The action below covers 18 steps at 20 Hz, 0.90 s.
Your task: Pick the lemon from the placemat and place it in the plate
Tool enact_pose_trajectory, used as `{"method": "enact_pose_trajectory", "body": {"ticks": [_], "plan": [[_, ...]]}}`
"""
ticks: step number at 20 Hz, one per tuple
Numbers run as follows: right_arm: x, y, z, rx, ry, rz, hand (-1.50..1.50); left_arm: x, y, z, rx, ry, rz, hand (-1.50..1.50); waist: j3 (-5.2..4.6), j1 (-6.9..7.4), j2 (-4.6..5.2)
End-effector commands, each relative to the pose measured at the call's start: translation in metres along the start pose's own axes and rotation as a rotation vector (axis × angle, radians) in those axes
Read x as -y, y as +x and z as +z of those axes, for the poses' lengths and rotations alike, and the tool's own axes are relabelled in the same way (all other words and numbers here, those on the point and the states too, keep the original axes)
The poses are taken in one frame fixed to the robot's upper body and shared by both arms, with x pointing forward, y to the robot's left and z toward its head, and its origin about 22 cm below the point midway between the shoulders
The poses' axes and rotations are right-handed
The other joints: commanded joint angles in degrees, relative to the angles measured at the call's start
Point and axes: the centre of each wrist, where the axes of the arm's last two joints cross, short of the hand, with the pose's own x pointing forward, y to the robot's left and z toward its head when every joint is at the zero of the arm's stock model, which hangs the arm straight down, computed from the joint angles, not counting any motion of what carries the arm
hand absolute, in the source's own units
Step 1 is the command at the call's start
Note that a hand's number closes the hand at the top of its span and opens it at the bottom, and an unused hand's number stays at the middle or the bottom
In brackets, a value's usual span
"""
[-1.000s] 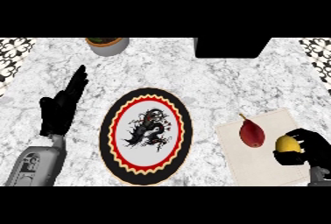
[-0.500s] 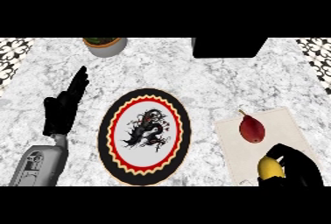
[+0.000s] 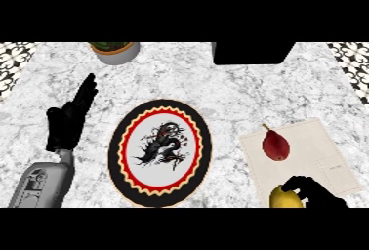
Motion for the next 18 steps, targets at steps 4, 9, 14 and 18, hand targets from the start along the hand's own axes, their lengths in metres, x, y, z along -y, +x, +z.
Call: {"method": "enact_pose_trajectory", "body": {"ticks": [4,9,14,18], "plan": [[0.046,0.050,0.023,0.252,-0.152,-0.116,1.50,0.019,0.007,0.005,0.001,-0.034,0.009,0.00,0.03,1.33,0.34],[0.048,0.100,0.023,0.331,-0.099,-0.203,1.50,0.001,0.011,-0.002,0.015,-0.023,0.017,0.00,0.02,1.80,0.54],[0.012,0.146,0.007,0.293,-0.006,-0.233,1.50,0.018,0.011,0.004,0.016,-0.026,0.017,0.00,0.07,1.90,0.62],[-0.003,0.179,-0.012,0.307,0.024,-0.248,1.50,0.015,-0.005,0.017,0.016,-0.035,0.013,0.00,0.05,2.44,0.69]]}}
